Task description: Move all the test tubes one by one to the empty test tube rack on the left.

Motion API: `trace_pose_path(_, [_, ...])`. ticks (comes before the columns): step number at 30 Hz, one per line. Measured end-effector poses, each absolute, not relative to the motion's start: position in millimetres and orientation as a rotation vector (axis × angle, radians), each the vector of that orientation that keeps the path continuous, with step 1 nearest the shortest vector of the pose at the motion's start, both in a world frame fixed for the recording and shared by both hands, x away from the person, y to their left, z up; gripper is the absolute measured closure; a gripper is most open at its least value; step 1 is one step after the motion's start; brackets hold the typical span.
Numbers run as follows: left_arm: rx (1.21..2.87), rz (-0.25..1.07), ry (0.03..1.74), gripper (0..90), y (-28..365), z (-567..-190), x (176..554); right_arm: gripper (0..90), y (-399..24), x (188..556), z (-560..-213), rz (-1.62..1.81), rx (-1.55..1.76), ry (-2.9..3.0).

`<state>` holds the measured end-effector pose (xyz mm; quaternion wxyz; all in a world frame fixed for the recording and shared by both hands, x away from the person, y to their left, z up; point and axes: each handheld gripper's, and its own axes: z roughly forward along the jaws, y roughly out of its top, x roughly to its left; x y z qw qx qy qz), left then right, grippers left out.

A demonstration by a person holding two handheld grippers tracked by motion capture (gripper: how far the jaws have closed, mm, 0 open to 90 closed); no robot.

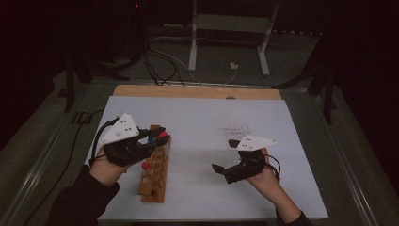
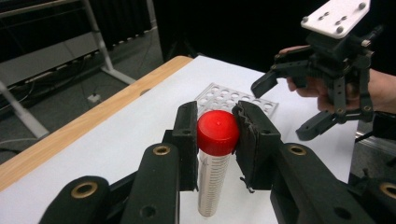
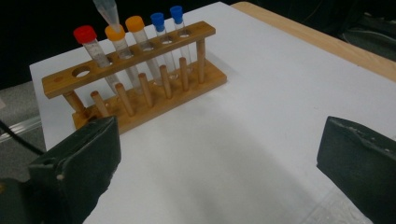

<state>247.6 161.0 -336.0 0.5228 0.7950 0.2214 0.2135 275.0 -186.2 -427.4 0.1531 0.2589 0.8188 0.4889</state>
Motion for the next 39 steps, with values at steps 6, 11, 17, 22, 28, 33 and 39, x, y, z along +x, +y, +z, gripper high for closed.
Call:
trace_pose_path(6, [1.88, 0.526, 0.556, 71.9, 177, -339, 238, 0.0, -185, 275, -428, 1.399, 0.74, 2.353])
trace_pose_path(11, [1.877, 0.538, 0.584, 71.9, 189, -346, 230, 0.0, -185, 275, -427, 1.398, 0.734, 2.352])
trace_pose_path(17, [1.868, 0.518, 0.619, 71.9, 202, -359, 223, 0.0, -184, 275, -428, 1.389, 0.735, 2.36])
trace_pose_path(22, [1.865, 0.499, 0.64, 71.9, 208, -370, 218, 0.0, -184, 275, -428, 1.387, 0.736, 2.36])
trace_pose_path(28, [1.873, 0.483, 0.647, 71.9, 211, -380, 211, 0.0, -185, 275, -428, 1.388, 0.742, 2.358])
trace_pose_path(33, [1.897, 0.478, 0.652, 71.9, 209, -390, 208, 0.0, -185, 275, -427, 1.386, 0.741, 2.359])
trace_pose_path(39, [1.929, 0.479, 0.652, 71.9, 206, -402, 206, 0.0, -186, 274, -426, 1.386, 0.737, 2.357])
